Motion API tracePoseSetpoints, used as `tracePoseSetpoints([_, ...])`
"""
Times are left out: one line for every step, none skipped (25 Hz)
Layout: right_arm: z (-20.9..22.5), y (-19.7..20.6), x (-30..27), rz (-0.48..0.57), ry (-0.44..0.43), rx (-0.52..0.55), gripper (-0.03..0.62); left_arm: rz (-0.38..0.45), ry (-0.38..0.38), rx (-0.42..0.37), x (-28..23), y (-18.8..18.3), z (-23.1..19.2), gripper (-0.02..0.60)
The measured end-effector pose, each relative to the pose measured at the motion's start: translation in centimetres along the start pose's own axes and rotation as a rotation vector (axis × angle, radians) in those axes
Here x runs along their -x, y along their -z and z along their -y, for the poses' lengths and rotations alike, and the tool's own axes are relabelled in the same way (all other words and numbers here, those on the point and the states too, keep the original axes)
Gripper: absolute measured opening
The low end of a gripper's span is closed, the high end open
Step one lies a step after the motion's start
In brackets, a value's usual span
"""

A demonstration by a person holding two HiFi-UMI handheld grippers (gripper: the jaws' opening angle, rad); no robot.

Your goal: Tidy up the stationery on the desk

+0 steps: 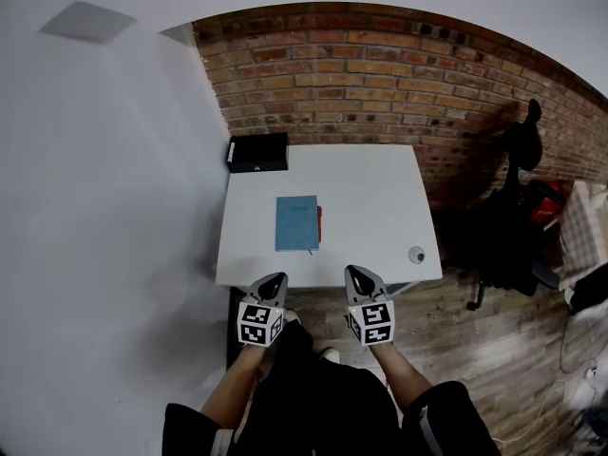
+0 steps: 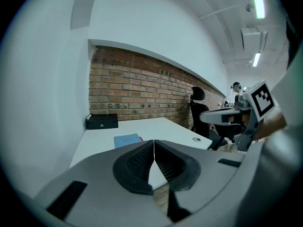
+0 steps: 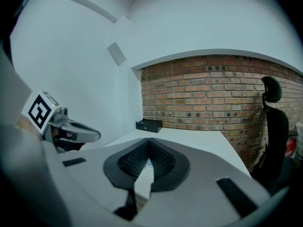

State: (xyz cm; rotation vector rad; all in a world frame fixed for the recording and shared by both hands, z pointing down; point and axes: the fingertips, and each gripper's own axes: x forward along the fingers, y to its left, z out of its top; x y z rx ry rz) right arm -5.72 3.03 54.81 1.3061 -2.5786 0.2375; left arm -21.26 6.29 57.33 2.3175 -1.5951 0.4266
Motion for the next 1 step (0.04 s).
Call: tracePoseSetpoints([0.02, -0.12, -0.04, 0.001, -0.001, 0.001, 0.021, -0.001, -0.001, -0.001, -0.02, -0.07, -0.01, 0.015])
